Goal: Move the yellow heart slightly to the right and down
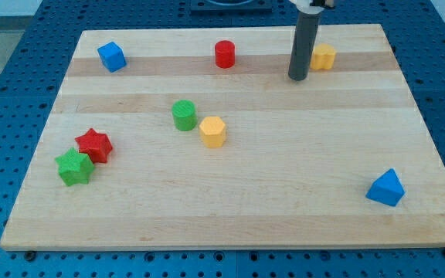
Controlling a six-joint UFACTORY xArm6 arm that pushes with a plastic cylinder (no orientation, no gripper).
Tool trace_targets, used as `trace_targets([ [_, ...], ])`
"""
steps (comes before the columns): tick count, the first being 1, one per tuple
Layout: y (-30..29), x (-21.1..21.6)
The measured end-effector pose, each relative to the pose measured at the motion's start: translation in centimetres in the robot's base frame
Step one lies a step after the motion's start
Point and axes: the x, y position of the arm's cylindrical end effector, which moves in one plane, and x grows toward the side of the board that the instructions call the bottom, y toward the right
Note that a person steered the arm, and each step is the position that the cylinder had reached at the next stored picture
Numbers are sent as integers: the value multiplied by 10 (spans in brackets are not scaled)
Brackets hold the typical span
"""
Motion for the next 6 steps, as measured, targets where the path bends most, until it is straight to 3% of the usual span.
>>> trace_targets([
  [2,5,-52],
  [6,64,-52],
])
